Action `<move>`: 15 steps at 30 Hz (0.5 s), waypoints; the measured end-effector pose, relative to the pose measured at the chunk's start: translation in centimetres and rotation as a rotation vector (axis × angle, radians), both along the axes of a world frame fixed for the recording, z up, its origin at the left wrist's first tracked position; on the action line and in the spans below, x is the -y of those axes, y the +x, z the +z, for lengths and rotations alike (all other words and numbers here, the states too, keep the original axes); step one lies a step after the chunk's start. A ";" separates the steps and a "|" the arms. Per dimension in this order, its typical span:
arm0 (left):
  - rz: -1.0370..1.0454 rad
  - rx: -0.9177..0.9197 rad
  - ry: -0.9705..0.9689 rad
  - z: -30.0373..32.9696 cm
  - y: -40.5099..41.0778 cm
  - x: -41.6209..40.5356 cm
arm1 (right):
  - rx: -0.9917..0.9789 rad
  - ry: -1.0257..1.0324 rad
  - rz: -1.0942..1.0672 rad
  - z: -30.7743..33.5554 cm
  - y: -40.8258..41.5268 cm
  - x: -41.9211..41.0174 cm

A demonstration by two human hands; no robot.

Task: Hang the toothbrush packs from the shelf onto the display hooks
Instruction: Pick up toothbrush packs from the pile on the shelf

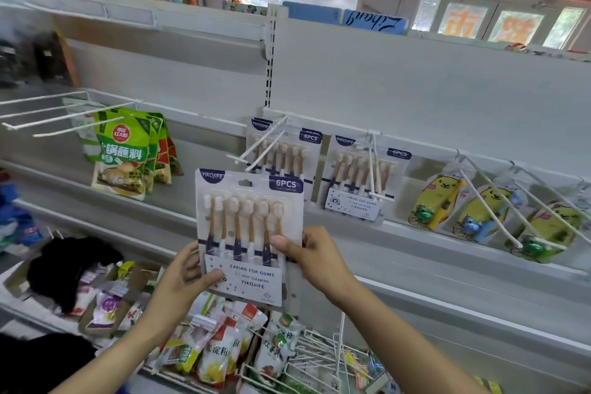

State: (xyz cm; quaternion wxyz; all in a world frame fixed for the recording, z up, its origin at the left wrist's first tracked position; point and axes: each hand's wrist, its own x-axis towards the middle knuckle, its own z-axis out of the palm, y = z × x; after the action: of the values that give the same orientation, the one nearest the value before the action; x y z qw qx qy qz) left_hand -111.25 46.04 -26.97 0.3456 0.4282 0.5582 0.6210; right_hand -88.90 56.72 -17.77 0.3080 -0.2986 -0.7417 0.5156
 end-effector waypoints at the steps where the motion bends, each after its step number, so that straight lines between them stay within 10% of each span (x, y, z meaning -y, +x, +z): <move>1: 0.015 -0.006 0.011 0.3 -0.2 -0.1 | -0.013 -0.009 0.007 0.0 -0.3 -0.2; 15: -0.106 -0.040 -0.043 1.2 -3.5 -5.3 | -0.081 -0.137 -0.227 -0.6 -3.8 -5.0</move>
State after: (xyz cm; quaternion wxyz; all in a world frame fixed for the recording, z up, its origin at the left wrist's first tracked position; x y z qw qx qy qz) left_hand -114.73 51.30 -25.72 0.3759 0.4619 0.5548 0.5810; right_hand -92.73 61.71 -18.35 0.3728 -0.3798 -0.6532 0.5386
